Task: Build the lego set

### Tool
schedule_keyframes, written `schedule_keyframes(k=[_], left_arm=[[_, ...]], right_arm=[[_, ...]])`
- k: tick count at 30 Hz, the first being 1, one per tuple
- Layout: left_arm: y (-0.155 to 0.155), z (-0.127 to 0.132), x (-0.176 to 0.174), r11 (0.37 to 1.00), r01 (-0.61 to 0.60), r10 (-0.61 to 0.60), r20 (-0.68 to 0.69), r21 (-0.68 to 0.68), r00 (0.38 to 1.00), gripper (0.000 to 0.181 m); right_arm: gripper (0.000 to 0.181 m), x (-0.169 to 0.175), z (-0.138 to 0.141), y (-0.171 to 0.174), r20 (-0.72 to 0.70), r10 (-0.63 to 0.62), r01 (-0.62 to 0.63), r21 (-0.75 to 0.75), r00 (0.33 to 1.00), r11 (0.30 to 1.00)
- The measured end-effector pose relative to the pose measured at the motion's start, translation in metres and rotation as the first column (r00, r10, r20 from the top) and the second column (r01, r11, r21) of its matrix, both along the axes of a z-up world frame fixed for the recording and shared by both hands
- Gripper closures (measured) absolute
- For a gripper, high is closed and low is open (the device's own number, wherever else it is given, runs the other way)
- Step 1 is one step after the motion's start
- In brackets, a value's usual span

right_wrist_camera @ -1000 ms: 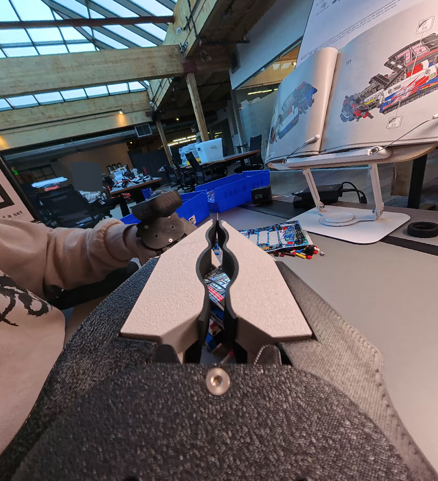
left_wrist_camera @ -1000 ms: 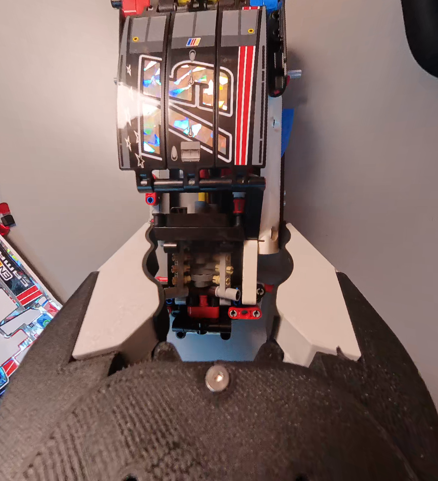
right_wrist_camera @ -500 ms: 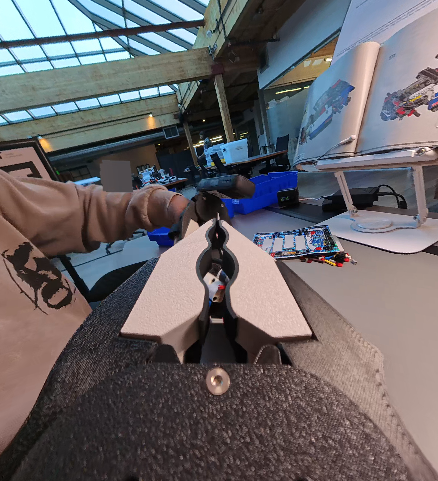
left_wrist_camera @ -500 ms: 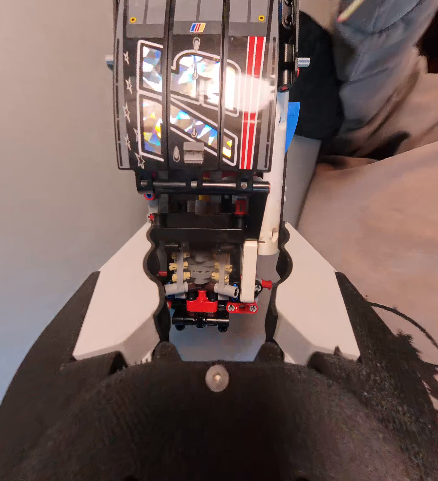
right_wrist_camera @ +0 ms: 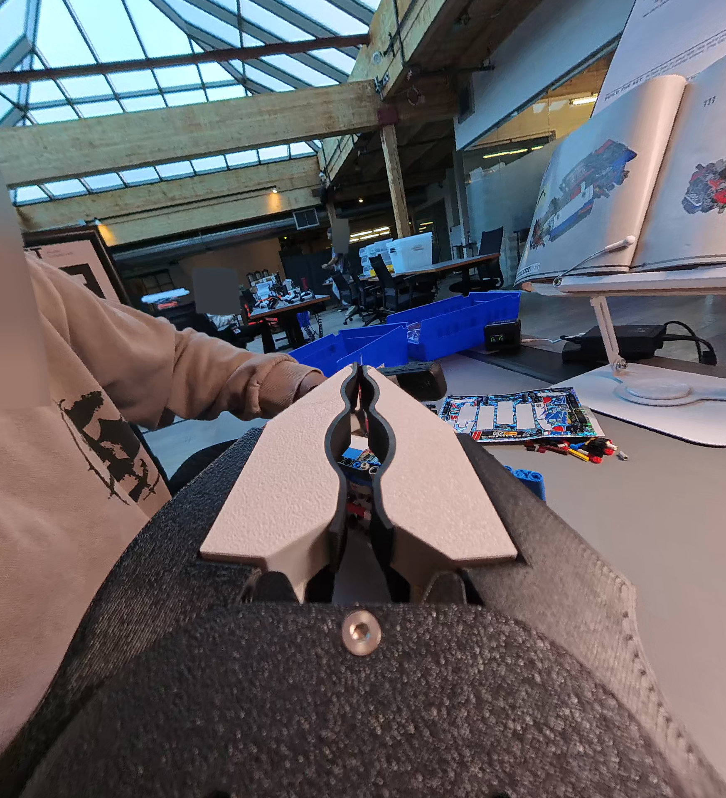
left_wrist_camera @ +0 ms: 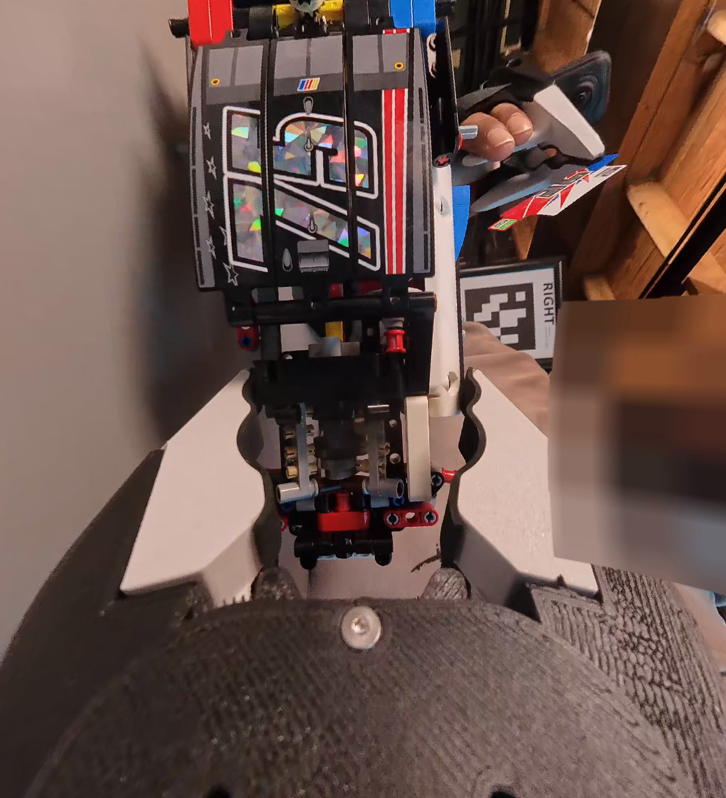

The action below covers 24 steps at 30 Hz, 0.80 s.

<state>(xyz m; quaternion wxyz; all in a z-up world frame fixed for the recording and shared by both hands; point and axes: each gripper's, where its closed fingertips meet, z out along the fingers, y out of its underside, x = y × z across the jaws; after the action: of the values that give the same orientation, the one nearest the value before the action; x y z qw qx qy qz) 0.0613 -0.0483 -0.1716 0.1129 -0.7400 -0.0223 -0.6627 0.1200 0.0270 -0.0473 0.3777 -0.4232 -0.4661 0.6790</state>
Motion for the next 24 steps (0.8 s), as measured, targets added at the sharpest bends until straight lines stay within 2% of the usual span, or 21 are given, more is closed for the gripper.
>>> schedule_keyframes(k=[4,8,13,17,21,24], left_arm=[[0.011,0.001,-0.005,0.985,-0.169,0.17,0.102,-0.017,0.98,0.088],[0.018,0.002,-0.009,0.949,-0.315,0.308,0.13,0.033,0.942,0.087],[0.025,0.002,-0.023,0.86,-0.511,0.495,0.234,0.008,0.837,0.088],[0.02,0.002,-0.022,0.787,-0.613,0.588,0.217,0.07,0.779,0.088],[0.015,0.002,-0.02,0.69,-0.719,0.693,0.208,0.086,0.69,0.088],[0.01,0.003,-0.012,0.678,-0.726,0.702,0.191,0.114,0.686,0.088]], right_arm=[[0.181,-0.009,-0.002,0.002,0.016,0.003,-0.002,-0.031,1.0,1.0],[0.181,-0.018,-0.008,0.005,0.042,-0.02,0.022,-0.043,0.999,0.999],[0.181,-0.023,-0.016,0.014,0.071,-0.077,0.081,-0.062,0.995,0.995],[0.181,-0.023,-0.013,0.017,0.077,-0.142,0.147,-0.059,0.987,0.987],[0.181,-0.019,-0.009,0.009,0.078,-0.19,0.193,-0.032,0.979,0.981],[0.181,-0.02,-0.007,0.0,0.085,-0.208,0.208,0.01,0.974,0.978]])
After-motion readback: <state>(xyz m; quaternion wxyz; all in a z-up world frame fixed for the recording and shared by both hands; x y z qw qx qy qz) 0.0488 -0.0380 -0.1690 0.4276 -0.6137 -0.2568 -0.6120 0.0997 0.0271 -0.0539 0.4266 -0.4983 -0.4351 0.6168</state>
